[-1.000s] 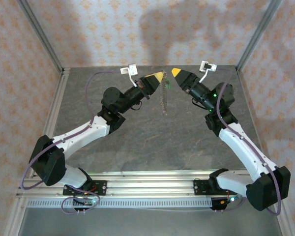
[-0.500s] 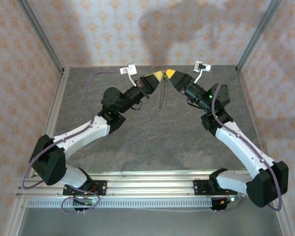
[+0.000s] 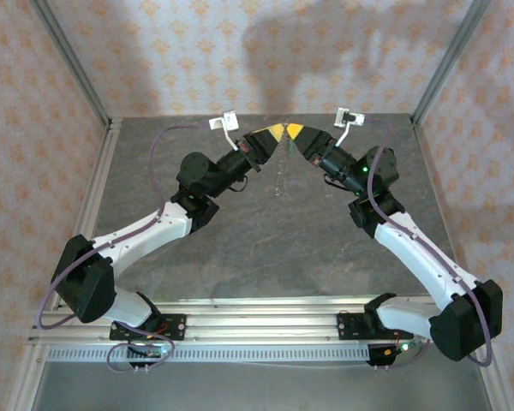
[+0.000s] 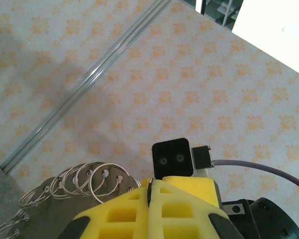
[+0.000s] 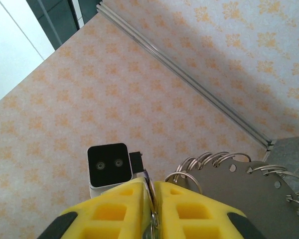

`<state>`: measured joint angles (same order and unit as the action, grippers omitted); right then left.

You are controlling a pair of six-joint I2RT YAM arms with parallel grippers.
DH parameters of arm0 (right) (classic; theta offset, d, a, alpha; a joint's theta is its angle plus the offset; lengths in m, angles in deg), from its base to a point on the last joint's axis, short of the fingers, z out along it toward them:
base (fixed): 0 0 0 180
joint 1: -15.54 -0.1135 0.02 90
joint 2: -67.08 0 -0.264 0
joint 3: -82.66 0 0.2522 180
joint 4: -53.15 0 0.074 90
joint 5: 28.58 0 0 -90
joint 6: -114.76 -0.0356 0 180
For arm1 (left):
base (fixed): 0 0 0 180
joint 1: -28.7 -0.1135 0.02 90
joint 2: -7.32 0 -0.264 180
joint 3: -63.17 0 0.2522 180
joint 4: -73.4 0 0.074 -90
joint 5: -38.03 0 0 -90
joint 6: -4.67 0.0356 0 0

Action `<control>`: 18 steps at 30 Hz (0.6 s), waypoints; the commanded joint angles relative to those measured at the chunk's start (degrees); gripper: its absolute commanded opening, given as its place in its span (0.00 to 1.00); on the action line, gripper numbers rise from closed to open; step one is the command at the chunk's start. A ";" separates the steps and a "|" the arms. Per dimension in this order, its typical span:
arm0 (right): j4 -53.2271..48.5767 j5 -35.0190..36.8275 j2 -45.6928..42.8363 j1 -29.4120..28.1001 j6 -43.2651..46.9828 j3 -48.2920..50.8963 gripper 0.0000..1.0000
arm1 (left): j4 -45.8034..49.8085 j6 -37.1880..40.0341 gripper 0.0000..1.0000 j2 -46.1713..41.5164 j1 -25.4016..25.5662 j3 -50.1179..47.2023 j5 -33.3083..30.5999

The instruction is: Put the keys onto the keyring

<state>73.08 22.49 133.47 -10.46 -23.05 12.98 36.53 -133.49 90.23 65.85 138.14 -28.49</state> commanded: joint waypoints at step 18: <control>-0.11 -0.04 -1.36 -0.46 1.22 1.35 0.00 | -3.22 -0.07 0.00 0.41 0.91 1.46 -1.42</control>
<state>72.80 22.70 133.18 -10.57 -22.79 14.40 36.80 -133.49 90.74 66.22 138.14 -29.95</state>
